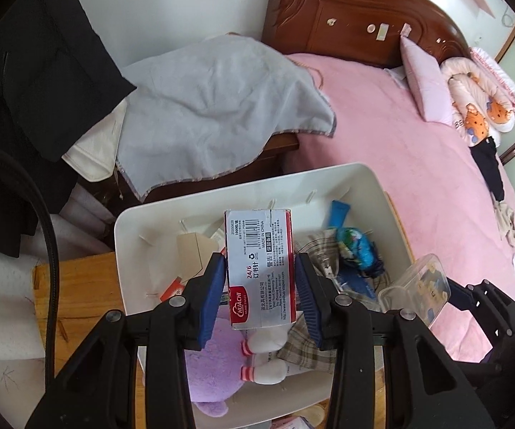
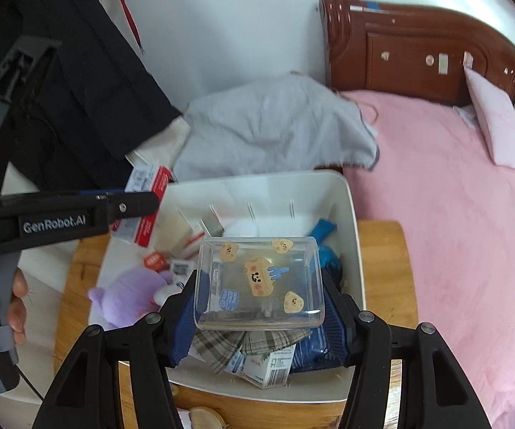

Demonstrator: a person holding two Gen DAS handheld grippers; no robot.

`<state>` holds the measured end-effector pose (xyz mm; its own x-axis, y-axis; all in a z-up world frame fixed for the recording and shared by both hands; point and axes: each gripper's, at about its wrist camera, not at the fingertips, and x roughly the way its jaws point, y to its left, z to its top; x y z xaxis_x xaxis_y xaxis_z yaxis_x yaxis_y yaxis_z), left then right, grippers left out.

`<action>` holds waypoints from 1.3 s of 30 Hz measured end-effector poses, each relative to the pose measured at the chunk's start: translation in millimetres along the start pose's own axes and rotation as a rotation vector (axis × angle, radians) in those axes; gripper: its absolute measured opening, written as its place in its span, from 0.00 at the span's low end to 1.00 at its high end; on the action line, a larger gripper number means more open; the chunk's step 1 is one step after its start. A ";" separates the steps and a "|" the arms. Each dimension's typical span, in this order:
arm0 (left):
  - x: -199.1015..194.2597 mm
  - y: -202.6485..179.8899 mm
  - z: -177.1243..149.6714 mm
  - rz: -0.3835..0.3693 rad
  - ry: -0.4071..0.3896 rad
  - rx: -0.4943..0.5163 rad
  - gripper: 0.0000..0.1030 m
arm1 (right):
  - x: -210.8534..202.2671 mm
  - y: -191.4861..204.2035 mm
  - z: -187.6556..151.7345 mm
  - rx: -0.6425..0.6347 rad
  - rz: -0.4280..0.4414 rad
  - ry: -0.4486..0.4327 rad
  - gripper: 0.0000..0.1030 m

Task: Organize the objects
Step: 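Open both grippers to drop the two boxes into the tray, then withdraw both grippers toward the grey pouch and pink packet on the table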

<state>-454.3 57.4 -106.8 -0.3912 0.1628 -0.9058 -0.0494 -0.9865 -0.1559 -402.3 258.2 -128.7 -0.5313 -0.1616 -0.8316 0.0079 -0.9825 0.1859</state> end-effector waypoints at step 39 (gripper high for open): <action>-124.3 17.6 -71.7 -0.147 -0.094 -0.059 0.93 | -146.9 52.1 -85.7 -0.141 0.092 -0.348 0.78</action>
<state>-340.6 21.0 -25.2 -0.4681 0.3004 -0.8310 -0.0599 -0.9491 -0.3093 -251.3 222.8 -41.7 -0.7784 -0.2326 -0.5831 0.1727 -0.9723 0.1573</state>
